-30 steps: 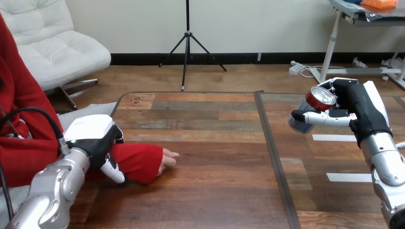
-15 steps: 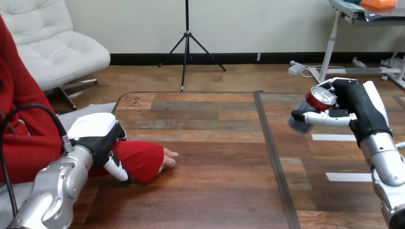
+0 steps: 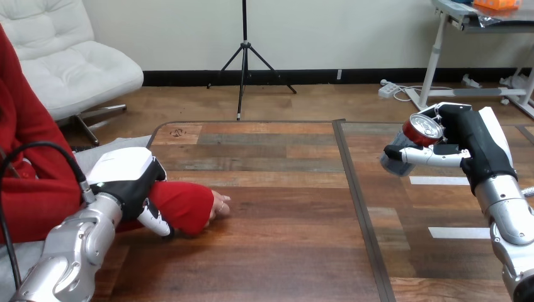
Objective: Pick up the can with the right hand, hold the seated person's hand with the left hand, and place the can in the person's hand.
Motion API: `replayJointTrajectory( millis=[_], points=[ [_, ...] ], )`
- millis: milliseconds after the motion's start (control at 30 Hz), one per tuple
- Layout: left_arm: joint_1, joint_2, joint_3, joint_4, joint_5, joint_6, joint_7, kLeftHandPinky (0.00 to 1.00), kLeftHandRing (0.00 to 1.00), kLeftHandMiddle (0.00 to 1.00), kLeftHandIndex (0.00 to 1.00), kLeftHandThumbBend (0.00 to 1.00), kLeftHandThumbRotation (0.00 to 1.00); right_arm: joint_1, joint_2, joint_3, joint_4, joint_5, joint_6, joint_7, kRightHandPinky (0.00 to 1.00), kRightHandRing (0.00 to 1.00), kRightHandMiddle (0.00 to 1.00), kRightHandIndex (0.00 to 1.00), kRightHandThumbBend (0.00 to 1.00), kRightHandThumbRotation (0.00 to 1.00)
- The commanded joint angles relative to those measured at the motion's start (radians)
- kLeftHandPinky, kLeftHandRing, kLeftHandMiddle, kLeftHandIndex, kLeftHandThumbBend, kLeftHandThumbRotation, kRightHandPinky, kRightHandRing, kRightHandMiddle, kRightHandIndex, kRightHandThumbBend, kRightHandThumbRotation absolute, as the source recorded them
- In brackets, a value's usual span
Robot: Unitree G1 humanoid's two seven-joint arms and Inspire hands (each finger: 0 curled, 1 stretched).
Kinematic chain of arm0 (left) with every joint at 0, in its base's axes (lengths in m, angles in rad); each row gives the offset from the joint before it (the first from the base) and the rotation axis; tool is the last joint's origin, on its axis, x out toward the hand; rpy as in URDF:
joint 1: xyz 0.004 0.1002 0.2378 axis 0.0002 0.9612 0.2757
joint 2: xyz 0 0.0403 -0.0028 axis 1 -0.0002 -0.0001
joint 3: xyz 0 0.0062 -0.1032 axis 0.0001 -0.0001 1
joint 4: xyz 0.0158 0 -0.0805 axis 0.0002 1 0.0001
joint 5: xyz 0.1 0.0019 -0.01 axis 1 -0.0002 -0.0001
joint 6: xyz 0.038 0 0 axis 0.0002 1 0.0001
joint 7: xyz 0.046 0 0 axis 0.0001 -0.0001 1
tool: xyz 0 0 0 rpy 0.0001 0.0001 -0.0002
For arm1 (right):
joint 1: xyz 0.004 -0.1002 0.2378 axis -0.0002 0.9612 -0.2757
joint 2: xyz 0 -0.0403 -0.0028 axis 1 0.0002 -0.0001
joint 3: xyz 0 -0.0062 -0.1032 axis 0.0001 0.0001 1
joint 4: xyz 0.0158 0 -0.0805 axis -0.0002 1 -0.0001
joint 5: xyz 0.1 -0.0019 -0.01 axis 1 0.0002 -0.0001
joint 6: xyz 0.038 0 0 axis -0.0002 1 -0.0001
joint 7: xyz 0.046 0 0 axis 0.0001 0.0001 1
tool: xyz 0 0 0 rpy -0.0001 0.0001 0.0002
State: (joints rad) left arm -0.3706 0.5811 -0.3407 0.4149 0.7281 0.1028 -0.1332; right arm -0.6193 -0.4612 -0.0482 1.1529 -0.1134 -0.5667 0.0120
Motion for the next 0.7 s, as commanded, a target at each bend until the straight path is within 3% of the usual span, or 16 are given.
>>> replayJointTrajectory(
  millis=[0, 667],
  points=[
    [-0.032, -0.004, 0.02, -0.003, -0.013, -0.015, 0.023, 0.12, 0.18, 0.26, 0.29, 0.76, 0.0, -0.053, 0.009, -0.019, -0.043, 0.013, -0.022, -0.017, 0.27, 0.32, 0.39, 0.44, 0.87, 0.0],
    [-0.029, -0.005, 0.02, 0.014, -0.012, -0.027, 0.084, 0.17, 0.23, 0.32, 0.34, 0.69, 0.0, -0.051, 0.01, -0.024, -0.04, 0.018, -0.028, -0.014, 0.29, 0.33, 0.39, 0.43, 0.87, 0.0]
  ],
)
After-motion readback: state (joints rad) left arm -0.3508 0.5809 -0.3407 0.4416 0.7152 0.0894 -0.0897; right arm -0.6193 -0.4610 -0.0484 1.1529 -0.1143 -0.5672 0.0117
